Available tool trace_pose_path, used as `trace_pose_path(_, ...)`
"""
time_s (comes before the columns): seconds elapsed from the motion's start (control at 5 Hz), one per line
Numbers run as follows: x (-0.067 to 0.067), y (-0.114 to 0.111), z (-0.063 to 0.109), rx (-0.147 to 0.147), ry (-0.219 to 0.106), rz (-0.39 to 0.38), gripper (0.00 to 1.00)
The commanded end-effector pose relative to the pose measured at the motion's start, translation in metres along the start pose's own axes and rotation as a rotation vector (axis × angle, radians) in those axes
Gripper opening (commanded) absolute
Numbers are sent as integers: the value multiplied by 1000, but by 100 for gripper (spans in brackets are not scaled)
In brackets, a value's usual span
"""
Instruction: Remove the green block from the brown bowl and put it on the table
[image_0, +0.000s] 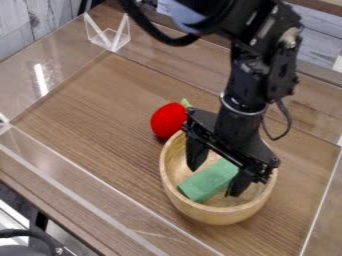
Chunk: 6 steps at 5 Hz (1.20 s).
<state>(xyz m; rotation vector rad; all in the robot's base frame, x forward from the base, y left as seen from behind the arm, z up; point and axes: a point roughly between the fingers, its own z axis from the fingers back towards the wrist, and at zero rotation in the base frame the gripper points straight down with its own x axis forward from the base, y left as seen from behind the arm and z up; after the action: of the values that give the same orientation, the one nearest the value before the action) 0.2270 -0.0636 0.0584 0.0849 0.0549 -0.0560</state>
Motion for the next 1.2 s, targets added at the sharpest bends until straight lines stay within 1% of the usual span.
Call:
trace_pose_path(0.0,5,4,-5,-22,-24,18,100)
trace_pose_path(0.2,-3,-1,-14,-40,-37,-36,100)
trace_pose_path(0.4,-10,-7,-12,-49,-62,-84,100)
trace_pose_path(0.6,-7,-5,-4,-46,-82,-97,100)
trace_pose_path(0.8,-4,-3,1,-42,-95,-108,100)
trace_pose_path(1.0,-2,-3,0,-42,-106,-106,100)
